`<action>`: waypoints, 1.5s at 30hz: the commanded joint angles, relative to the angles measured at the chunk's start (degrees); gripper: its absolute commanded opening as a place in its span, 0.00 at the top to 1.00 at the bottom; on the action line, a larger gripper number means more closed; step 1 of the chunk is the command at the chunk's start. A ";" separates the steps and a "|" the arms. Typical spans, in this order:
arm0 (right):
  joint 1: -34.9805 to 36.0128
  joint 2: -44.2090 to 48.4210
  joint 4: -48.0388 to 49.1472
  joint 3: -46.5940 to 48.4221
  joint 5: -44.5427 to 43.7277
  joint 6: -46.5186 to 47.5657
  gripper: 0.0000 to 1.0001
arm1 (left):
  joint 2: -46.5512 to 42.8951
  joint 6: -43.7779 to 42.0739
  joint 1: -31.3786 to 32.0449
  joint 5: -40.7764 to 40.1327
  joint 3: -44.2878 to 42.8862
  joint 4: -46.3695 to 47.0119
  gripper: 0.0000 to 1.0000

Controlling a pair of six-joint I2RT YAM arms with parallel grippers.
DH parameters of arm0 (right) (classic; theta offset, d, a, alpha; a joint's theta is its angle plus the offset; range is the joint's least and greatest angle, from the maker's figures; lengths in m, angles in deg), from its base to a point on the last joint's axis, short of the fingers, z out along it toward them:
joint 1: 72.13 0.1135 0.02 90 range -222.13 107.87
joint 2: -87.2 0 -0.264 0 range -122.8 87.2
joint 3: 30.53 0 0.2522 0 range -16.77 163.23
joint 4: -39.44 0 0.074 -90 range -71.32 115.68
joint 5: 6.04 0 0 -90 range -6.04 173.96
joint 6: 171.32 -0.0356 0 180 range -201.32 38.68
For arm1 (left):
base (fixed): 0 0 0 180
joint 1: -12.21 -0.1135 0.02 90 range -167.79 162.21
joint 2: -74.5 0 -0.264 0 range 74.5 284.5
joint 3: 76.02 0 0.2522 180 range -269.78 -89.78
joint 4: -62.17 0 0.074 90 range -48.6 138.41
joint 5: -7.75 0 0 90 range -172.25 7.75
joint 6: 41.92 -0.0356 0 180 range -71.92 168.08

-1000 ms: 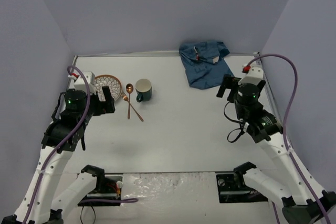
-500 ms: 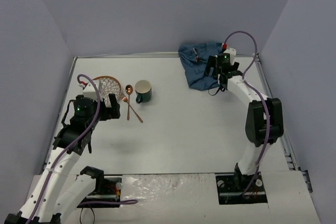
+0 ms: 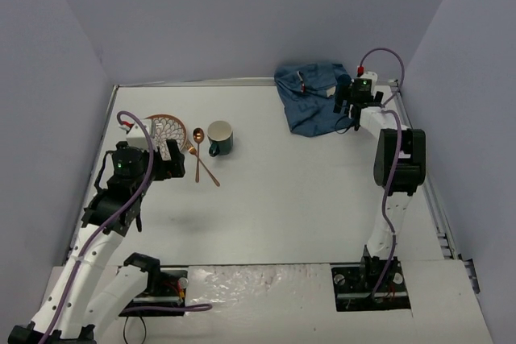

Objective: Set the dinner table for one person

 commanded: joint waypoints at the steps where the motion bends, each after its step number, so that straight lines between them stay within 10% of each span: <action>1: -2.97 -3.42 4.36 5.78 4.22 2.37 0.00 | 0.46 -0.71 0.35 -0.35 -1.29 4.16 0.03; 33: -4.21 -4.12 -0.87 -1.01 11.74 2.03 0.15 | 0.96 -0.64 0.18 -0.57 -1.47 3.63 0.03; 37: -3.69 -5.02 -3.09 0.33 10.42 1.94 0.22 | 0.96 -0.64 0.18 -0.48 -1.47 3.63 0.03; 45: -3.74 -8.07 -6.74 3.72 11.84 1.63 0.69 | 0.50 -0.76 0.18 -0.42 -1.47 3.60 0.03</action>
